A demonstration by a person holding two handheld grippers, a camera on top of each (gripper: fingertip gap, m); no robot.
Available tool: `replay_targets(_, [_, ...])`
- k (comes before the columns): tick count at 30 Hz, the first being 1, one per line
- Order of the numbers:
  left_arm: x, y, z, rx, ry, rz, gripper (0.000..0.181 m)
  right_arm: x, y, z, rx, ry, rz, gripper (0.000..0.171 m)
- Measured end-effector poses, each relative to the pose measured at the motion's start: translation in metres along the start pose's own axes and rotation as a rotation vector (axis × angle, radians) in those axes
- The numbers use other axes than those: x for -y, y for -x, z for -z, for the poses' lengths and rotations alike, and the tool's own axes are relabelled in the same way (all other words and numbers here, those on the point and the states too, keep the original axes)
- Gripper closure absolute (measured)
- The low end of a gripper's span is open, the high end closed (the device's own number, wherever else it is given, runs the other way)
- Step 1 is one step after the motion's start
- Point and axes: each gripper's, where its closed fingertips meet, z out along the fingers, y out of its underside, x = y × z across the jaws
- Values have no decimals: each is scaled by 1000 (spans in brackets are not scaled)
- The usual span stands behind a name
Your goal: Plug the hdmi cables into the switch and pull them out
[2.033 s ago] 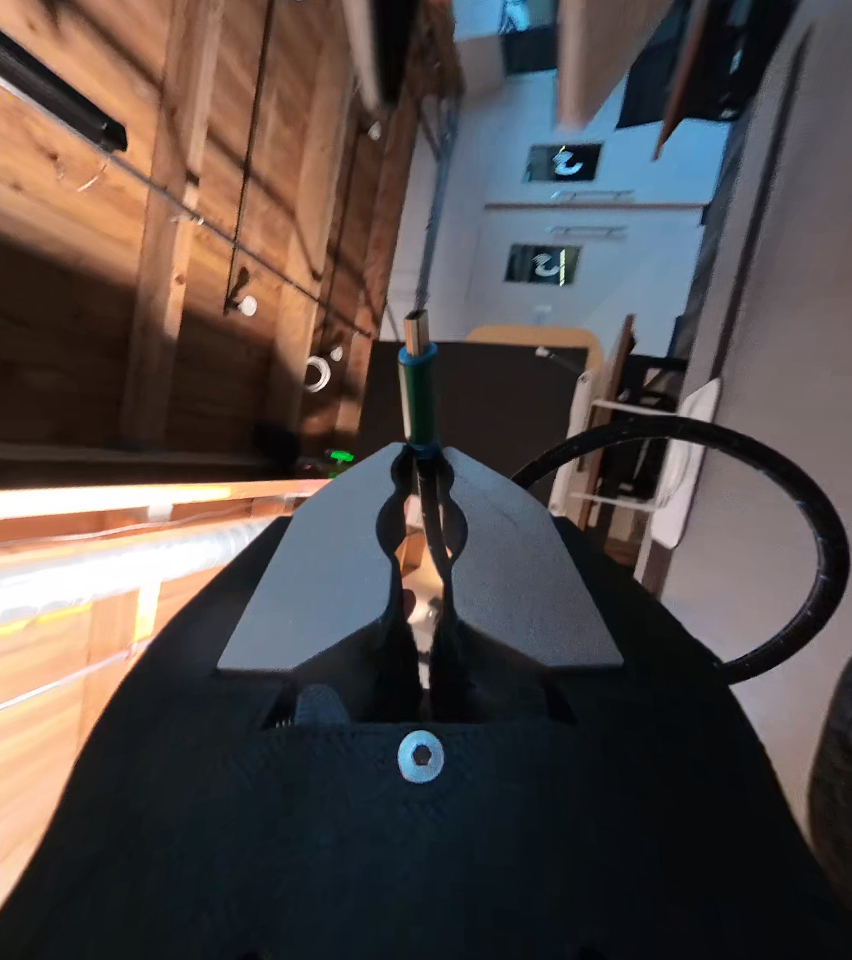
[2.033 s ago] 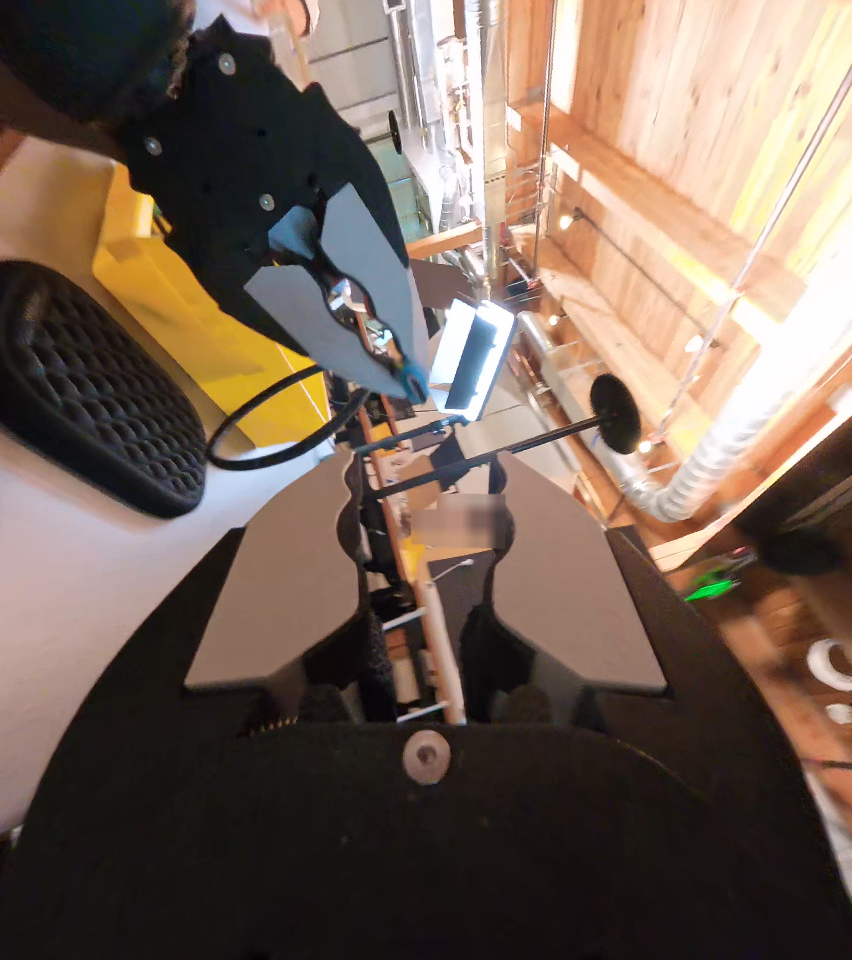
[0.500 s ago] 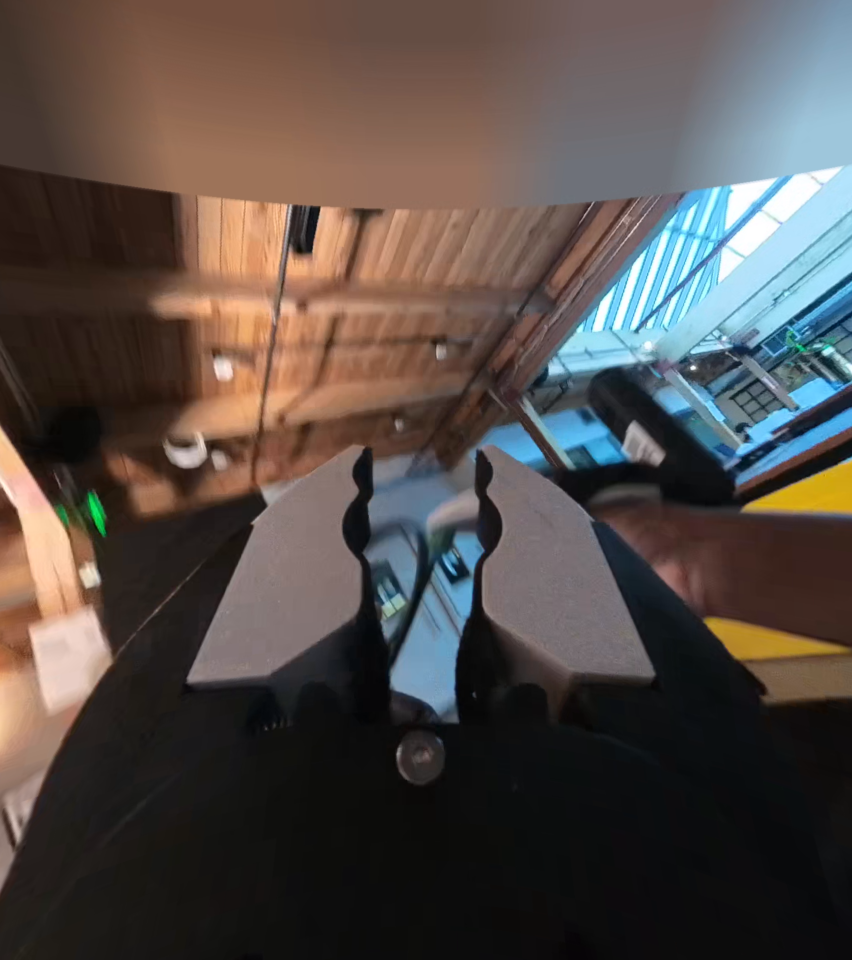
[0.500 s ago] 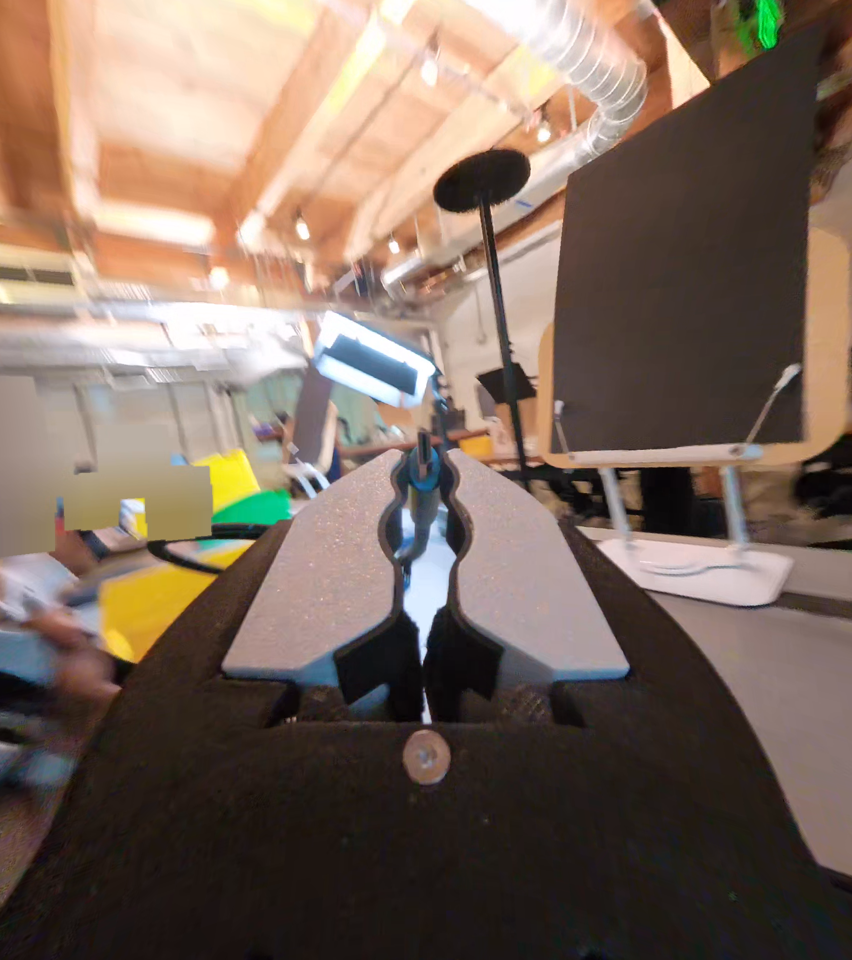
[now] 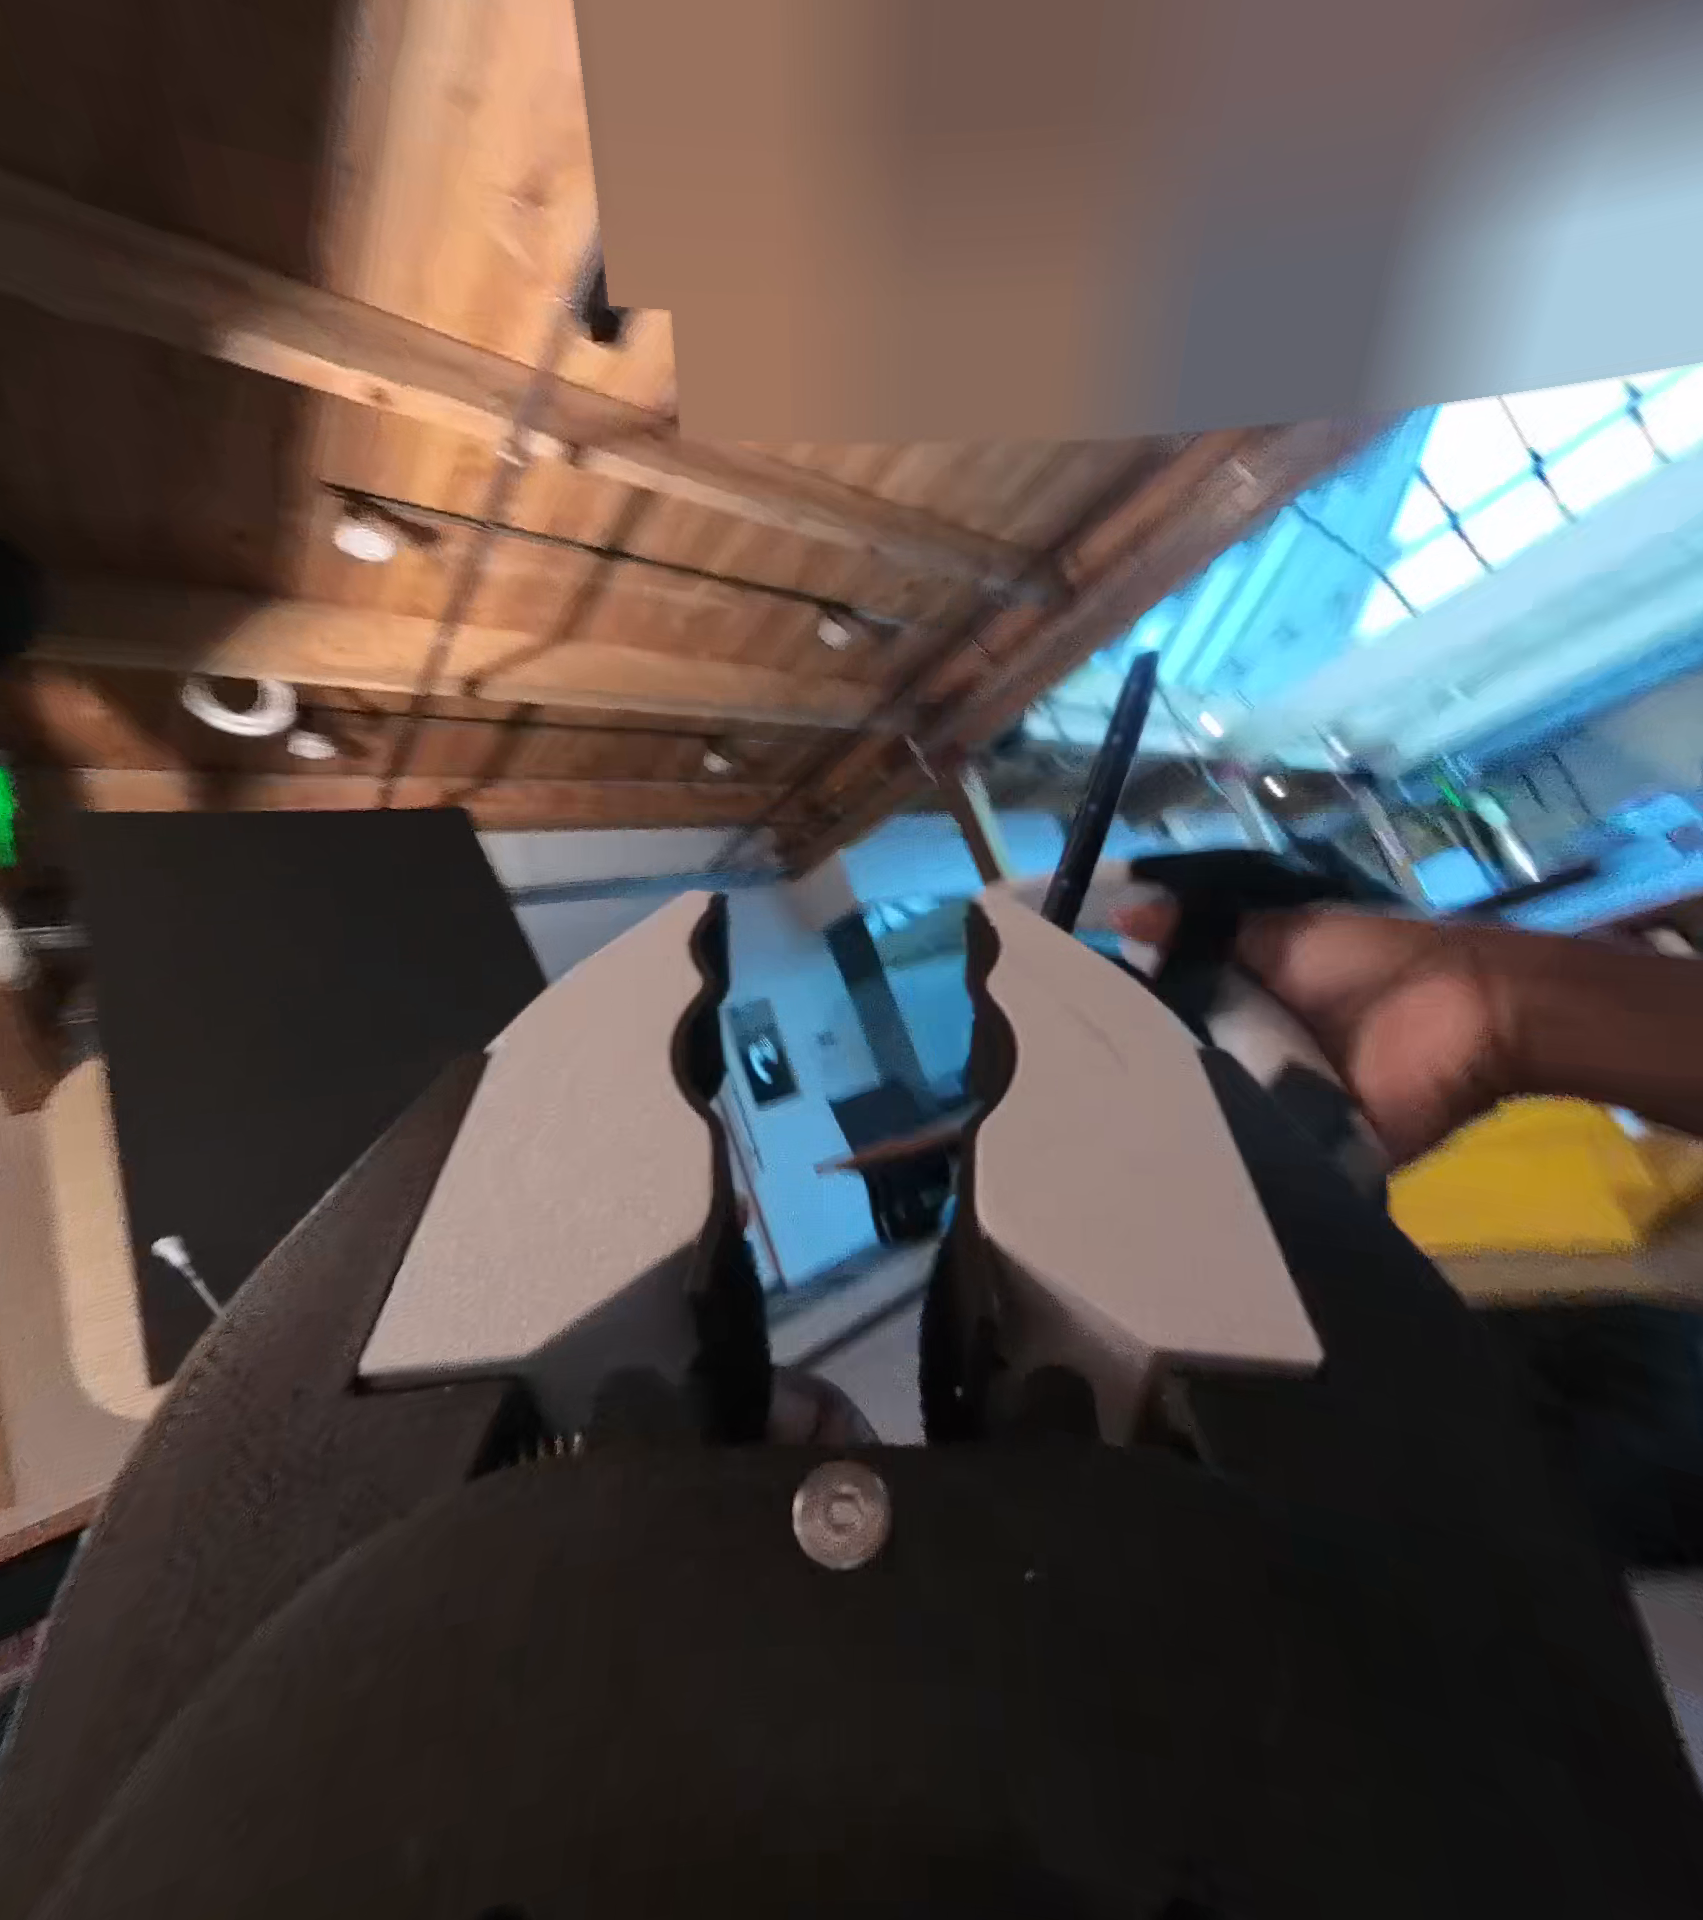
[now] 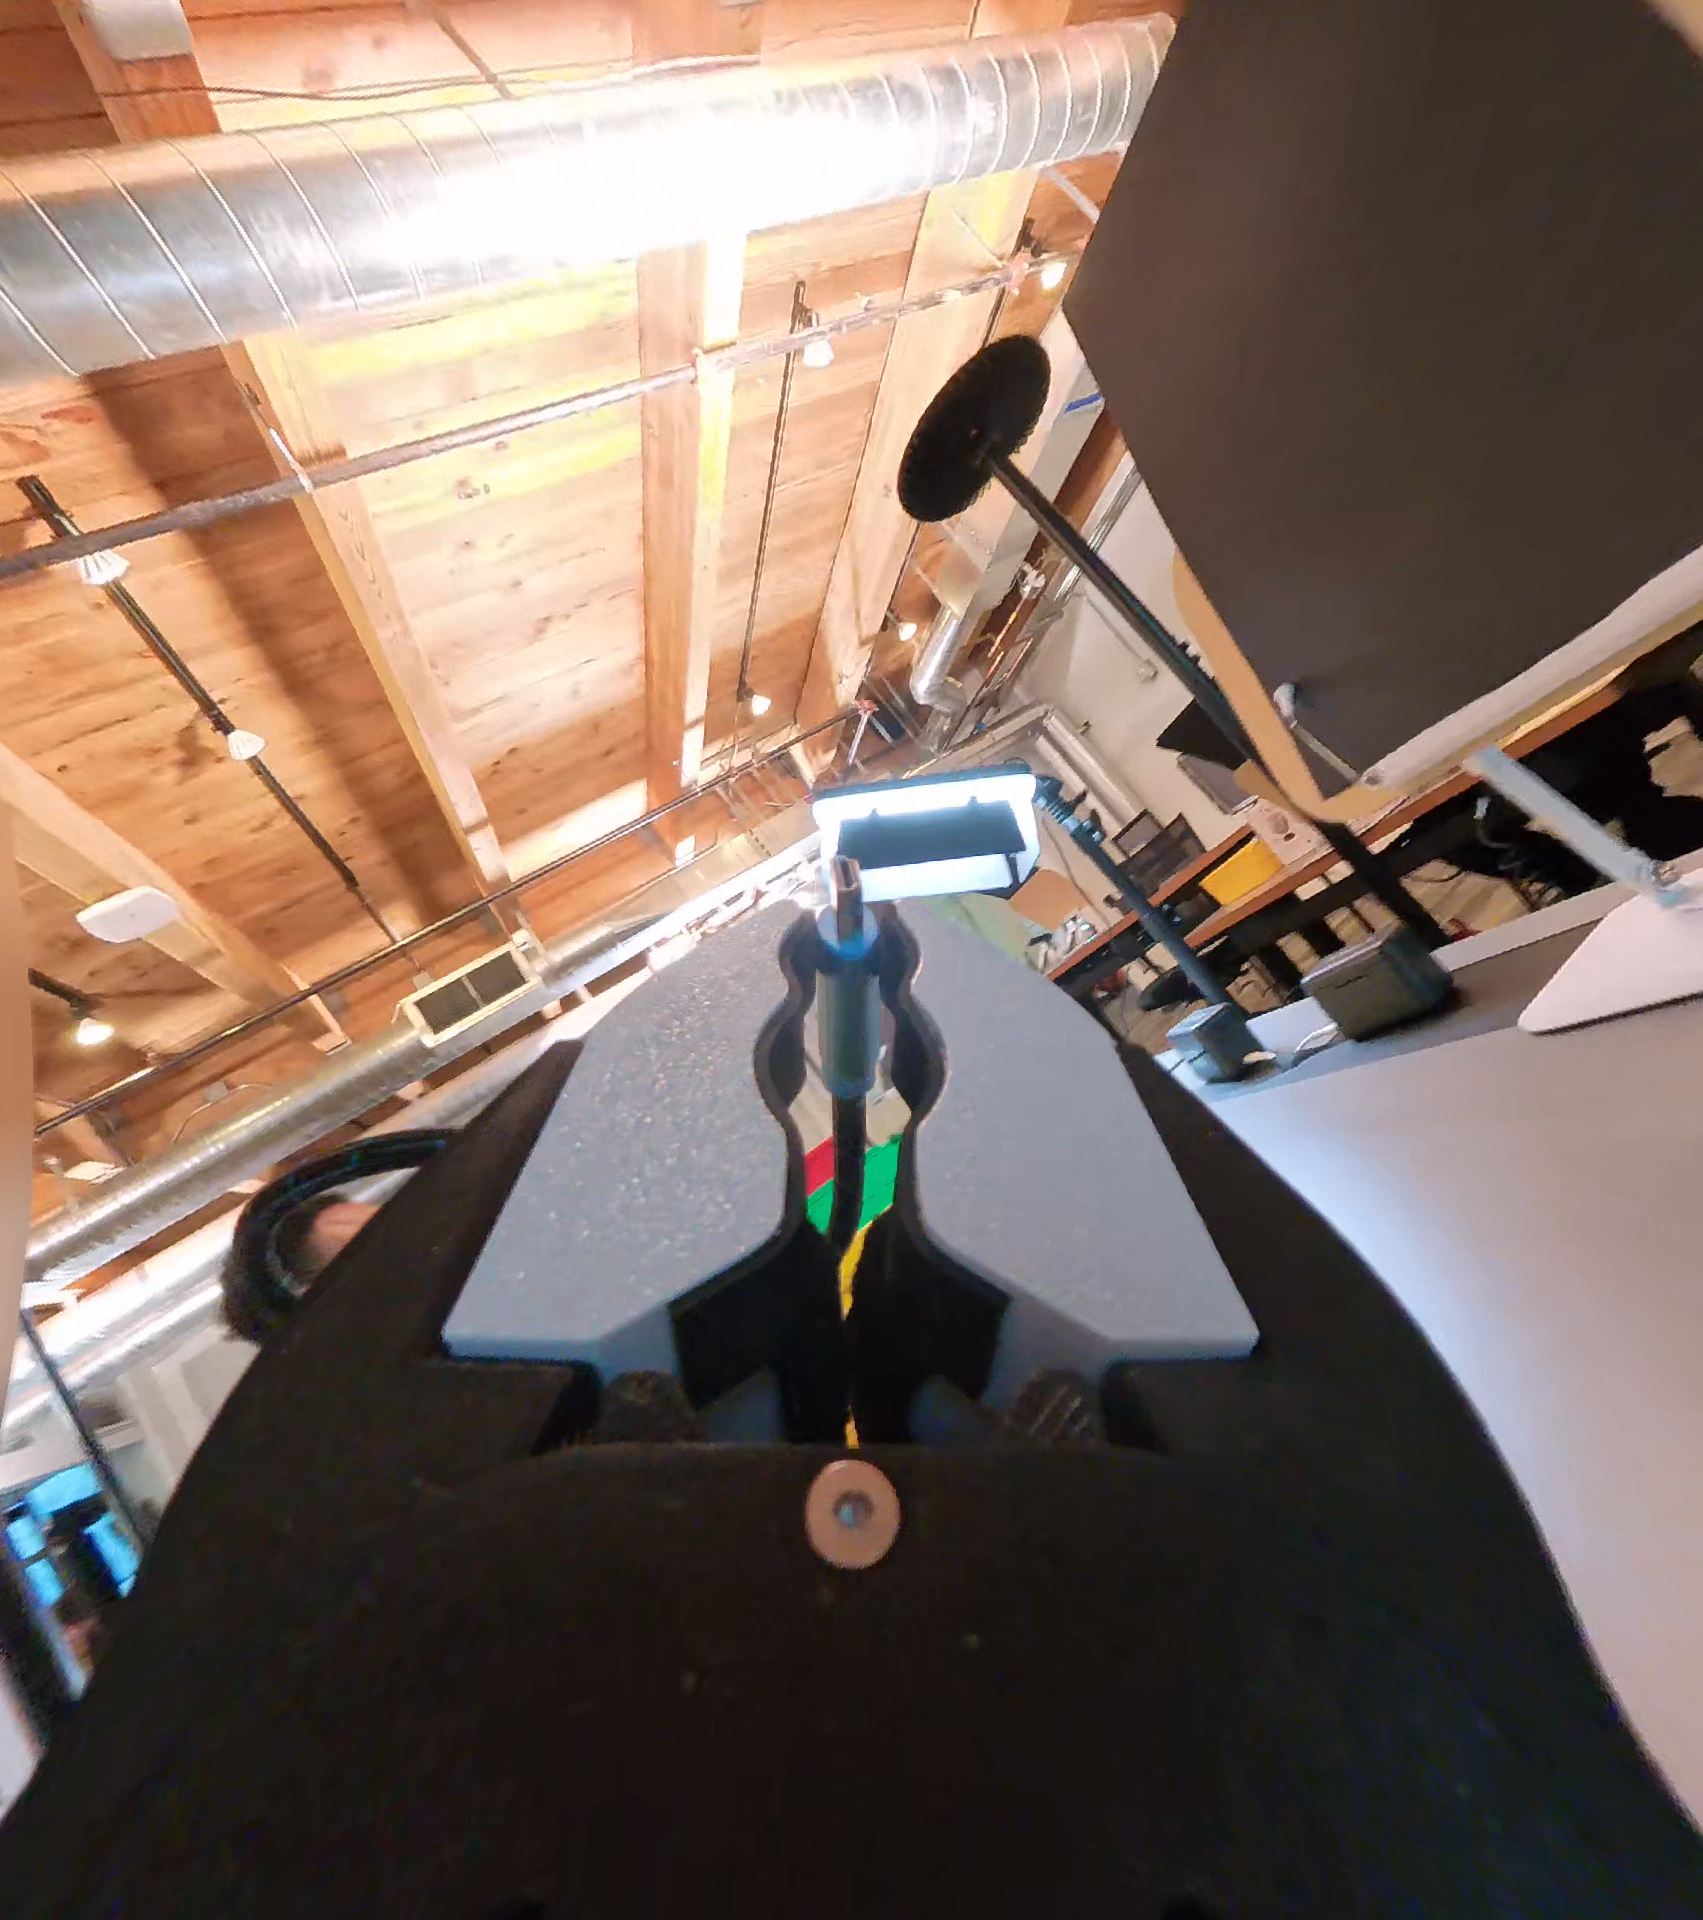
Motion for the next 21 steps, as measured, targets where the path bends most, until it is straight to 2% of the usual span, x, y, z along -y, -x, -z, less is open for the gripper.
replay_targets(4, [-43, -30, -11, -133, 257, -134, 87, 7, 1, -3, 1, -21, 30, 160])
replay_targets(6, [-50, -45, -16, -140, 270, -193, 85, 4, 3, -4, 9, -22, 29, 160])
replay_targets(8, [-49, -41, -21, -34, 258, -298, 106, 1, 5, -5, 13, -18, 40, 160])
replay_targets(10, [-56, -41, -24, -4, 314, -387, 119, -4, 6, -6, 20, -3, 40, 160])
replay_targets(13, [-83, -41, -20, -56, 473, -392, 124, -11, 10, -5, 46, 13, -17, 160])
replay_targets(15, [-92, -39, -14, -71, 516, -363, 129, -11, 13, -4, 62, 14, -37, 160])
replay_targets(16, [-90, -36, -14, -57, 508, -367, 145, -12, 14, -4, 65, 21, -30, 160])
replay_targets(18, [-80, -36, -15, -47, 468, -393, 155, -15, 14, -3, 61, 34, -1, 160])
replay_targets(21, [-83, -39, -15, -82, 517, -427, 170, -13, 14, -3, 60, 29, 15, 160])
